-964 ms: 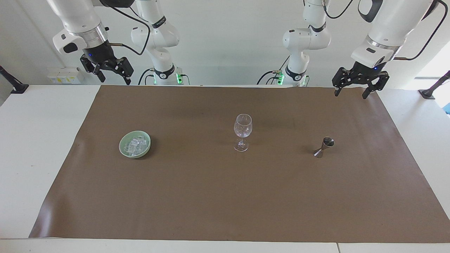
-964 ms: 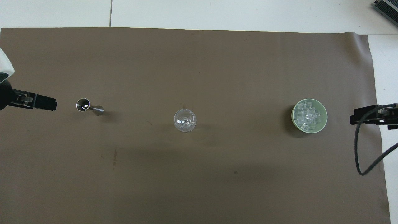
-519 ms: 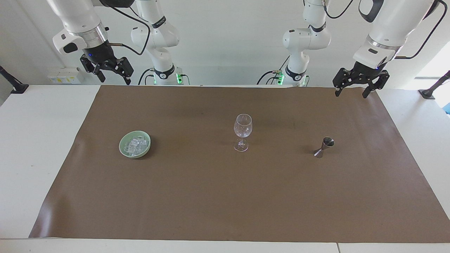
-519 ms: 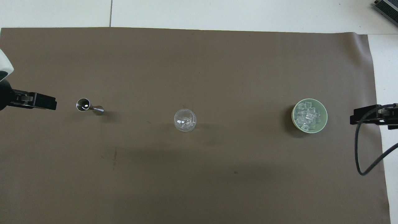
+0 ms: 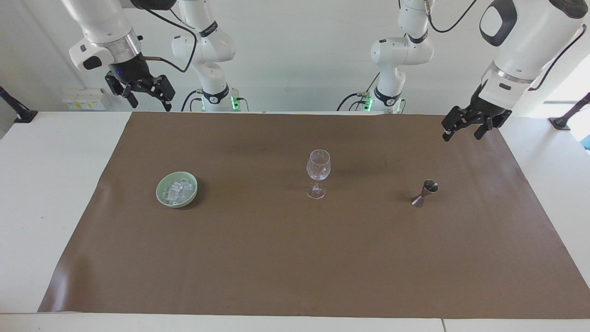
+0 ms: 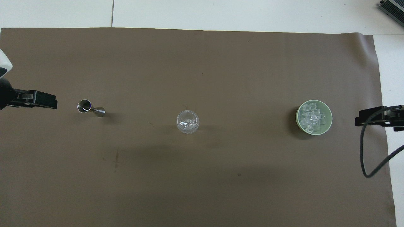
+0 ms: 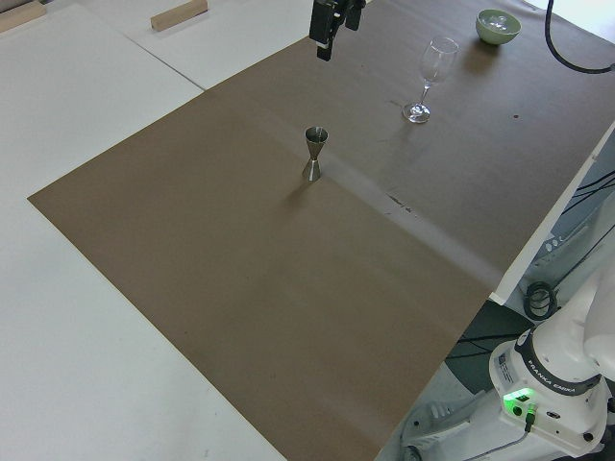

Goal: Pour wine and add ice with both arms
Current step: 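Open the left gripper and move it toward the metal jigger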

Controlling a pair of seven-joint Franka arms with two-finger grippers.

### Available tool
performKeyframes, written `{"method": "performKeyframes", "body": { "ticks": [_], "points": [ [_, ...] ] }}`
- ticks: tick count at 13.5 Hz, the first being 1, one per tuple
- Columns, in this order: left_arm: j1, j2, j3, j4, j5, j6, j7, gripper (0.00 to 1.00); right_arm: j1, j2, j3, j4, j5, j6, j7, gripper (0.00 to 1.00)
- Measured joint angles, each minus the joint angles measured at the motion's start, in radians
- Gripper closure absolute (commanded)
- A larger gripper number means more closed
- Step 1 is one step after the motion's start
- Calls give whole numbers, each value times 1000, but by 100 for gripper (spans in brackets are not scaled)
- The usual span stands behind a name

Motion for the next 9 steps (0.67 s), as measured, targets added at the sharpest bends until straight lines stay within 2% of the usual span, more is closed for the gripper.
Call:
{"method": "performKeyframes", "body": {
  "ticks": [5, 9],
  "points": [
    [65, 116, 3, 34, -110, 56, -218, 0, 0, 0, 0, 0, 0, 0, 0, 0],
    [70, 178, 4, 36, -183, 117, -344, 0, 0, 0, 0, 0, 0, 0, 0, 0]
  ]
}}
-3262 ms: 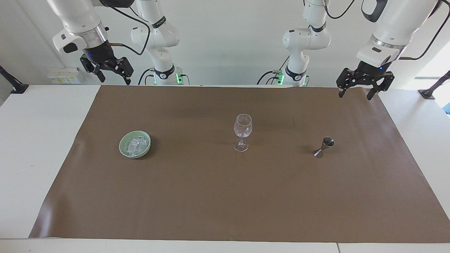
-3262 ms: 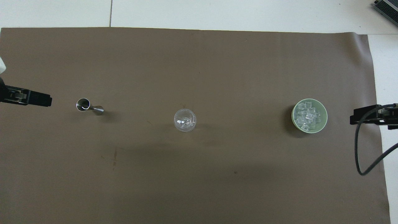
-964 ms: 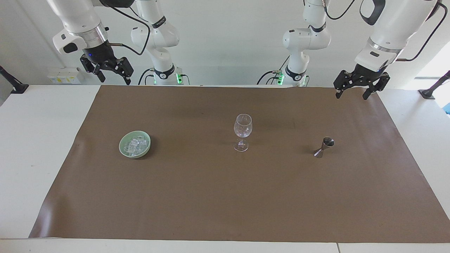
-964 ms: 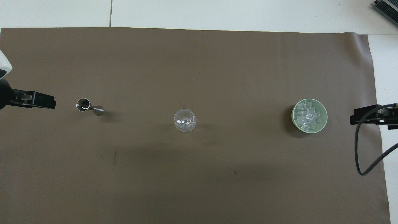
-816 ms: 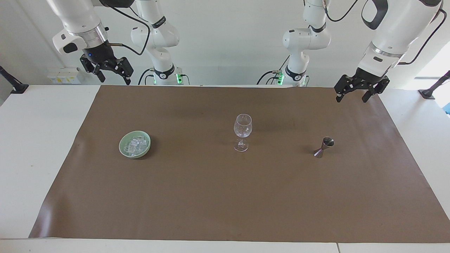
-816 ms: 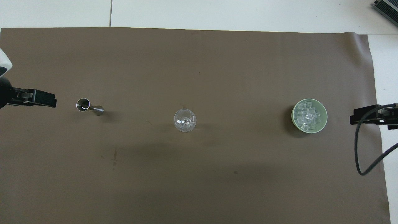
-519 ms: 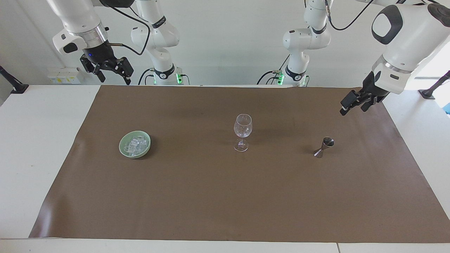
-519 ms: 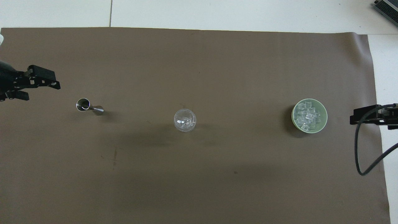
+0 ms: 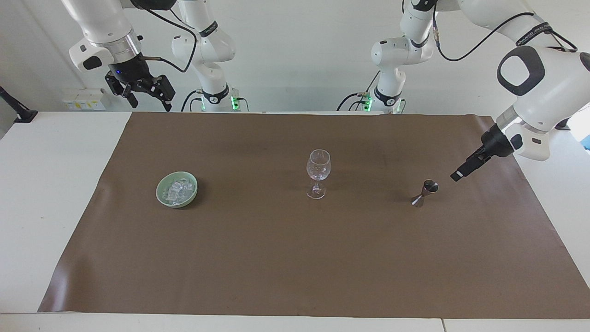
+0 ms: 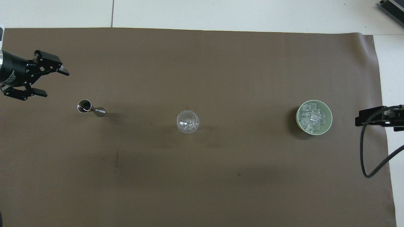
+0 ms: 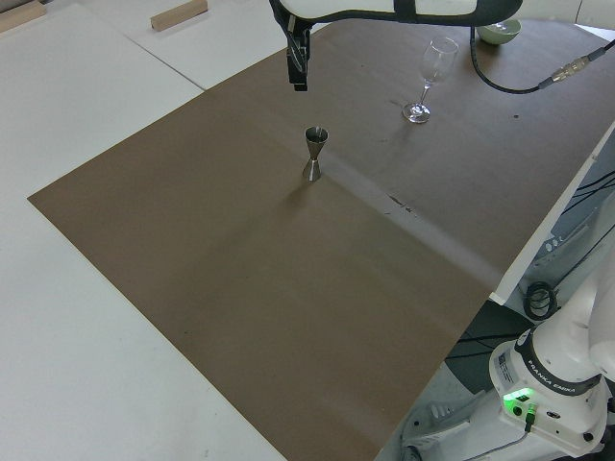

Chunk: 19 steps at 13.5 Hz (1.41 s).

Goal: Pour wine and add ice with both arms
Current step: 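Open the left gripper and move it toward the metal jigger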

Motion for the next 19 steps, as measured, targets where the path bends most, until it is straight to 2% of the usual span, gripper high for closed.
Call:
{"method": "performKeyframes", "body": {
  "ticks": [4, 9, 14, 19],
  "points": [
    [43, 25, 7, 3, -139, 36, -48, 0, 0, 0, 0, 0, 0, 0, 0, 0],
    [62, 30, 7, 0, -199, 44, -174, 0, 0, 0, 0, 0, 0, 0, 0, 0],
    [91, 45, 10, -18, -262, 49, -192, 0, 0, 0, 0, 0, 0, 0, 0, 0],
    [139, 110, 10, -20, -303, 19, -190, 0, 0, 0, 0, 0, 0, 0, 0, 0]
  ]
}}
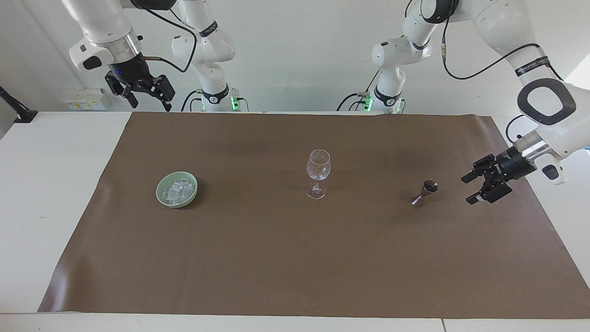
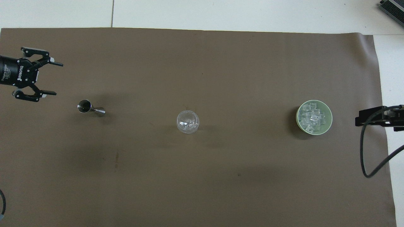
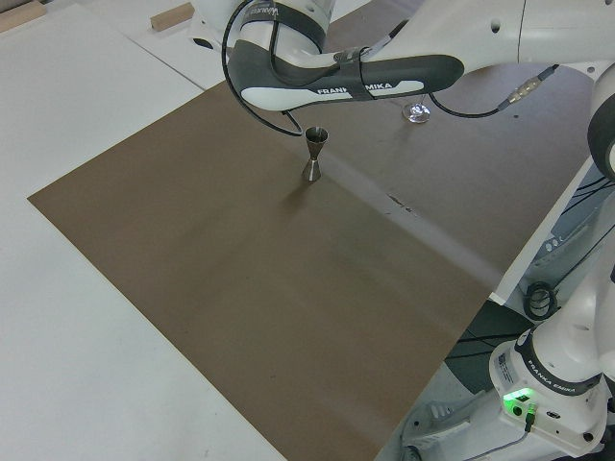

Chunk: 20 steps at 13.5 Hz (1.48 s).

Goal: Pour wine and add ice with both arms
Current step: 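Open the left gripper and move it toward the metal jigger, then close the left gripper around the metal jigger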

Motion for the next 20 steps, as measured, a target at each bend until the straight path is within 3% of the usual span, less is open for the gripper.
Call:
{"method": "performKeyframes", "body": {
  "ticks": [9, 20],
  "points": [
    [52, 47, -1, -26, -124, -28, 16, 0, 0, 0, 0, 0, 0, 0, 0, 0],
    [137, 158, -1, -104, -216, -102, 22, 0, 0, 0, 0, 0, 0, 0, 0, 0]
  ]
}}
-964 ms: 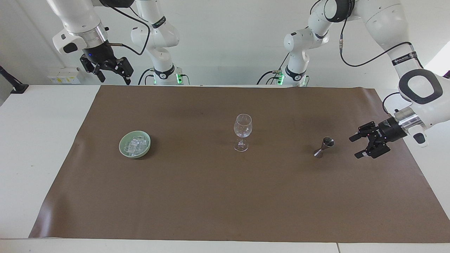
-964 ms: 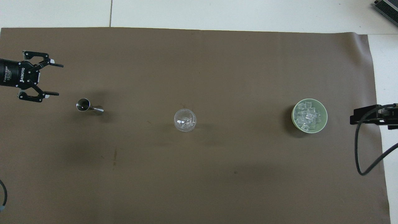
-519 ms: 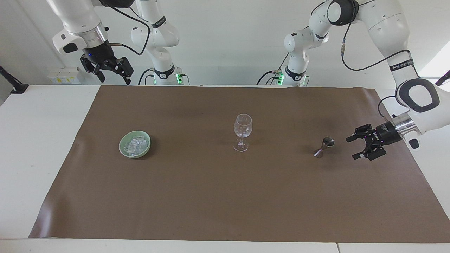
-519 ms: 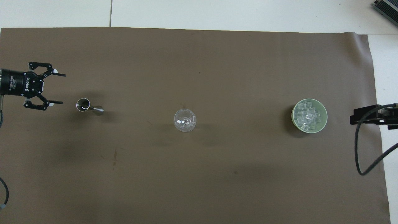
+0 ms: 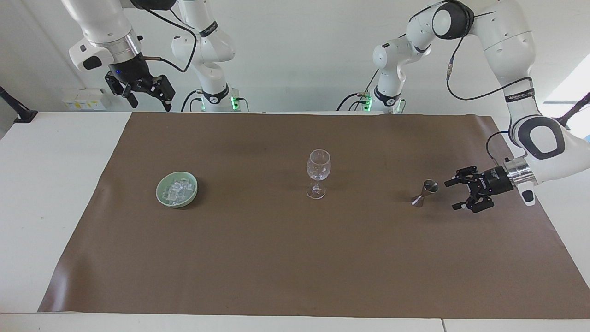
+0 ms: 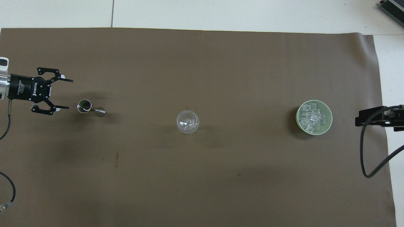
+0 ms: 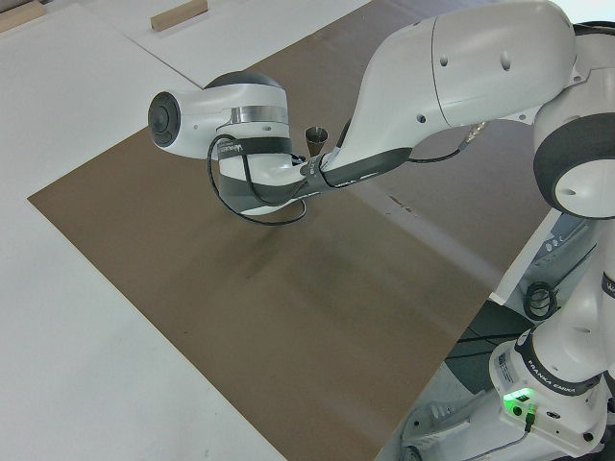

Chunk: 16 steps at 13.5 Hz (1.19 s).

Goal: Pour wine and add ice with both arms
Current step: 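Close the left gripper around the metal jigger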

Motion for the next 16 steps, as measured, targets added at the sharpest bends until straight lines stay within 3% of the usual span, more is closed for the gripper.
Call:
{"method": "performKeyframes", "body": {
  "ticks": [5, 10, 16],
  "points": [
    [39, 78, -5, -39, -109, -44, 39, 0, 0, 0, 0, 0, 0, 0, 0, 0],
    [44, 79, -6, -146, -229, -56, 80, 0, 0, 0, 0, 0, 0, 0, 0, 0],
    [56, 74, -7, -199, -300, -83, 185, 0, 0, 0, 0, 0, 0, 0, 0, 0]
  ]
}}
